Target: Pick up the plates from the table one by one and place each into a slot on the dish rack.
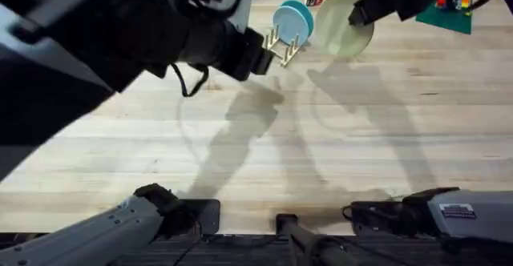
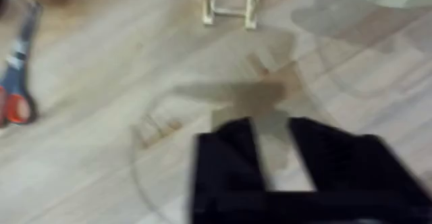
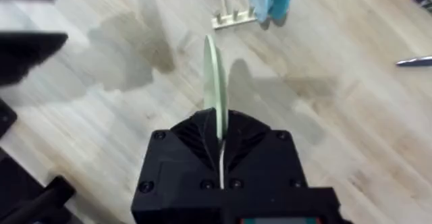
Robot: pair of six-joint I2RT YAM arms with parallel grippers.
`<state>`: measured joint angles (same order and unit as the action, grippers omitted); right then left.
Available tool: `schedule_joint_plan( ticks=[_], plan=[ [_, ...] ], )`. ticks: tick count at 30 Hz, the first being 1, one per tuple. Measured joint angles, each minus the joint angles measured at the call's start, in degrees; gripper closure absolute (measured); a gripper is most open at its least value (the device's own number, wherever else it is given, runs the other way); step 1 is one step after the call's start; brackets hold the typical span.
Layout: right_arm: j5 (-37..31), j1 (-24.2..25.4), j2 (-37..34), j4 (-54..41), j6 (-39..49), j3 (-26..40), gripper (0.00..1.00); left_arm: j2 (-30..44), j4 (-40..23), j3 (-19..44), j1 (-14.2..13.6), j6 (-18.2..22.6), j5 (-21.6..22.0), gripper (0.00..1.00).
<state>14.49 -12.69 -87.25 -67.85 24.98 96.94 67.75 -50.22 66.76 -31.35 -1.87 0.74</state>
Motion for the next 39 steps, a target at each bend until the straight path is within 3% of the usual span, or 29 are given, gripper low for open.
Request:
schedule_joint_plan(
  ticks=[4, 5, 30, 39],
  plan=[
    [-0.78, -0.15, 0.01, -0.06, 0.56, 2.1, 0.971, 0.0, 0.02, 1.51, 0.01, 1.84, 2.26, 0.055],
    [-0.87, -0.15, -0.01, -0.09, 0.64, 2.56, 0.971, 0.0, -0.04, 1.51, 0.01, 2.2, 2.51, 0.023],
    [-2.98, -5.17, -10.02, -0.2, 6.0, 17.34, 0.973, 0.0, -0.26, 1.51, -0.01, 3.44, 3.6, 0.007],
    [-5.36, -7.56, -12.17, 3.14, 8.34, 18.08, 0.973, 0.0, -0.26, 1.51, 0.0, 3.45, 3.61, 0.007]
  ],
)
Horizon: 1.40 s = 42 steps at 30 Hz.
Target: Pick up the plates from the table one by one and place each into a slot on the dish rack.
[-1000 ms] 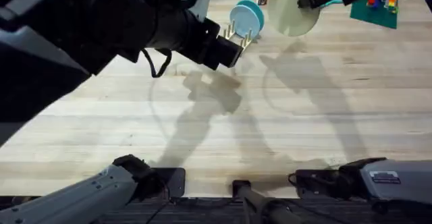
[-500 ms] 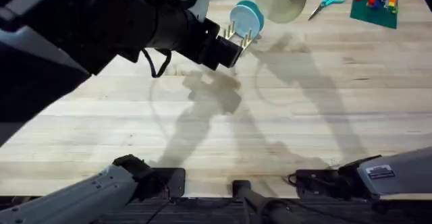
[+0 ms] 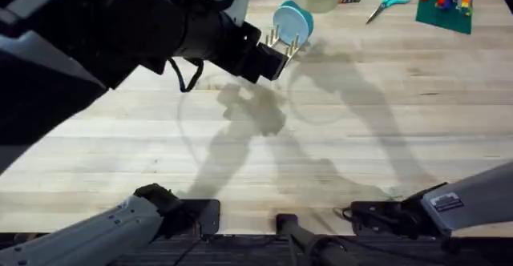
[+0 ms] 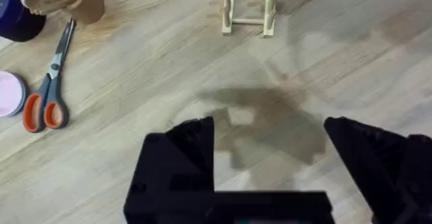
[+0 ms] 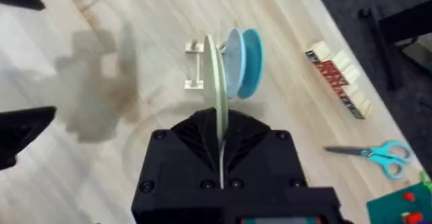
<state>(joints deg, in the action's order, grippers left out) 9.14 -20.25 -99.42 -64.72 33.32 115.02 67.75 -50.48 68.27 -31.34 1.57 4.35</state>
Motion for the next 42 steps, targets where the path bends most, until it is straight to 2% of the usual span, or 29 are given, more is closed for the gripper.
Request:
schedule_joint_plan(
  ticks=[13, 23, 42],
  plan=[
    [-6.51, 0.0, -3.92, 6.2, 1.25, 0.17, 0.973, 0.0, 0.0, 0.0, -0.01, 0.01, 0.01, 0.008],
    [-6.85, 0.0, -7.18, 7.13, 1.47, 0.17, 0.973, 0.0, 0.0, 0.0, 0.01, 0.01, 0.0, 0.008],
    [-6.04, -0.66, -7.32, 5.93, 1.18, 0.17, 0.973, 0.0, 0.0, 0.0, 0.01, 0.01, 0.01, 0.008]
  ],
)
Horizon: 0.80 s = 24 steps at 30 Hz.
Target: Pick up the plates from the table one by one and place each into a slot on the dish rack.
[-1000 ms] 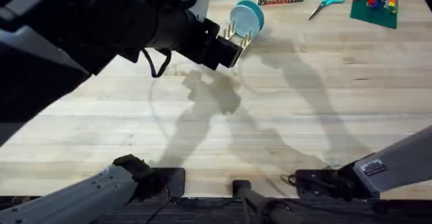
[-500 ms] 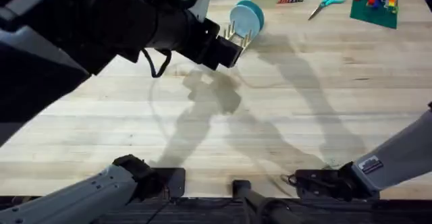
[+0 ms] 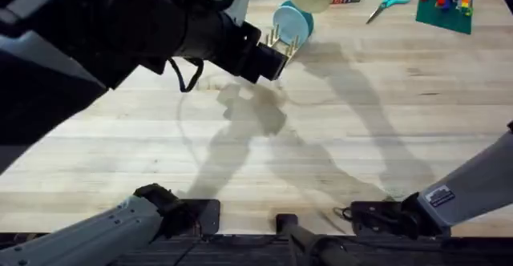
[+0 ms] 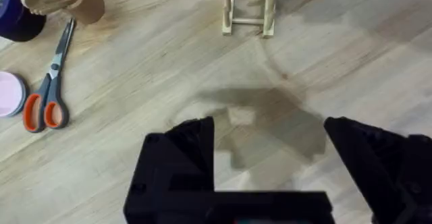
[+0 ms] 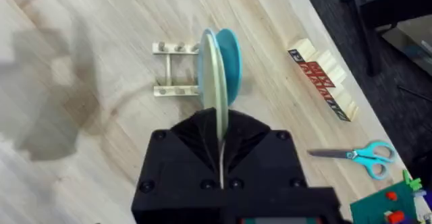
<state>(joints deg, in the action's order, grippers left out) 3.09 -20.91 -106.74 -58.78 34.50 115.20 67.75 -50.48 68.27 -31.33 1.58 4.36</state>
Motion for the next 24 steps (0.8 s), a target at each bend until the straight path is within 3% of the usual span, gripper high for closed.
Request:
schedule_joint_plan(
  ticks=[24],
  plan=[
    [0.79, -1.68, -2.27, -0.31, -1.31, 0.15, 0.973, 0.0, 0.0, 0.0, 0.0, 0.0, -0.02, 0.008]
  ],
)
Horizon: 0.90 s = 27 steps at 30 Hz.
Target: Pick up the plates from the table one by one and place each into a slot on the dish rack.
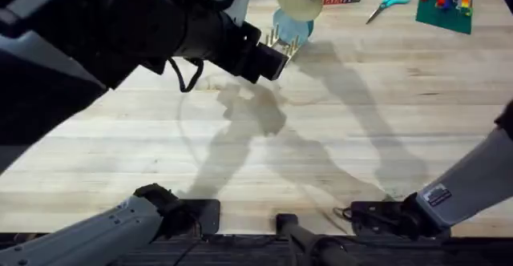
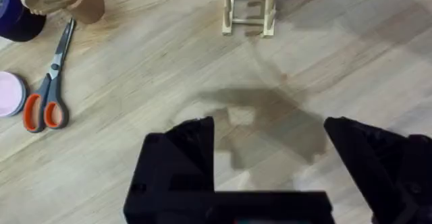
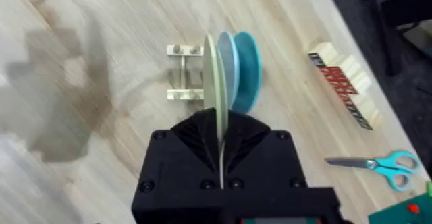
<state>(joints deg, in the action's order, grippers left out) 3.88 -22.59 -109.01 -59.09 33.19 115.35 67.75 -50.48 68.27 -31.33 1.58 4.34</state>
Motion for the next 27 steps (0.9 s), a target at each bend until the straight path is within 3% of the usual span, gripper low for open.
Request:
schedule_joint_plan(
  ticks=[16, 27],
  plan=[
    [0.0, -0.99, -6.63, 3.25, 0.0, 0.0, 0.973, 0.0, 0.0, 0.0, 0.0, 0.0, 0.0, 0.008],
    [0.0, -0.99, -7.2, 4.22, 0.02, 0.0, 0.973, 0.0, 0.0, 0.0, 0.0, 0.0, 0.02, 0.008]
  ],
)
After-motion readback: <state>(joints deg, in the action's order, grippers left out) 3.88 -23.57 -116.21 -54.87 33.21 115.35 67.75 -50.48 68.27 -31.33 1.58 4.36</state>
